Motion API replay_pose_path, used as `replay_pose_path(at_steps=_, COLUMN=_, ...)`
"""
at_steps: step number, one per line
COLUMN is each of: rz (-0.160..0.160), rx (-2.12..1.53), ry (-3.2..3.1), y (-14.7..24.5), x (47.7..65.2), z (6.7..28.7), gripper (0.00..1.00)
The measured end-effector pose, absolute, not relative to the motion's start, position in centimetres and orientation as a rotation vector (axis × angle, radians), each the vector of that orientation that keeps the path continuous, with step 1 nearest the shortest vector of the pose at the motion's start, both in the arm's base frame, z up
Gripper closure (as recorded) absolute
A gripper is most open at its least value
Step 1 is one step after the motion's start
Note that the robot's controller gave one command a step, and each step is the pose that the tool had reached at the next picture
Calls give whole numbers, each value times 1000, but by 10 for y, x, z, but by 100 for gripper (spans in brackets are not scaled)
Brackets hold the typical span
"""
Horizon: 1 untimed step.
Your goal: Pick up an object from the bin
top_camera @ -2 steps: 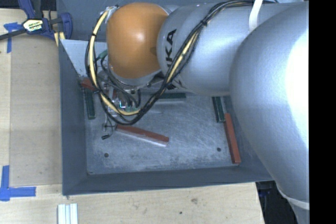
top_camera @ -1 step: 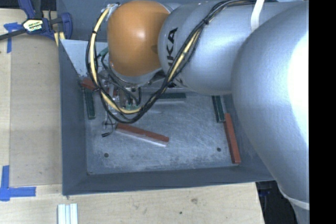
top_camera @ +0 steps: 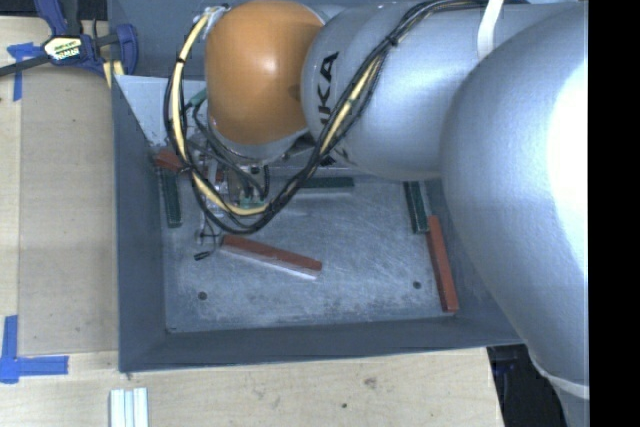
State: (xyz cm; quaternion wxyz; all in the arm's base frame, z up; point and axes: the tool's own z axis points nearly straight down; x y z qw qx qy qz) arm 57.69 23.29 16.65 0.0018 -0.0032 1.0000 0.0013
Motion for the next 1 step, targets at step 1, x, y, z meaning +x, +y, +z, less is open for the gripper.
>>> replay_pose_path(at_steps=1, rz=-3, rx=-291, ry=3132, y=235, x=579, z=204, gripper=0)
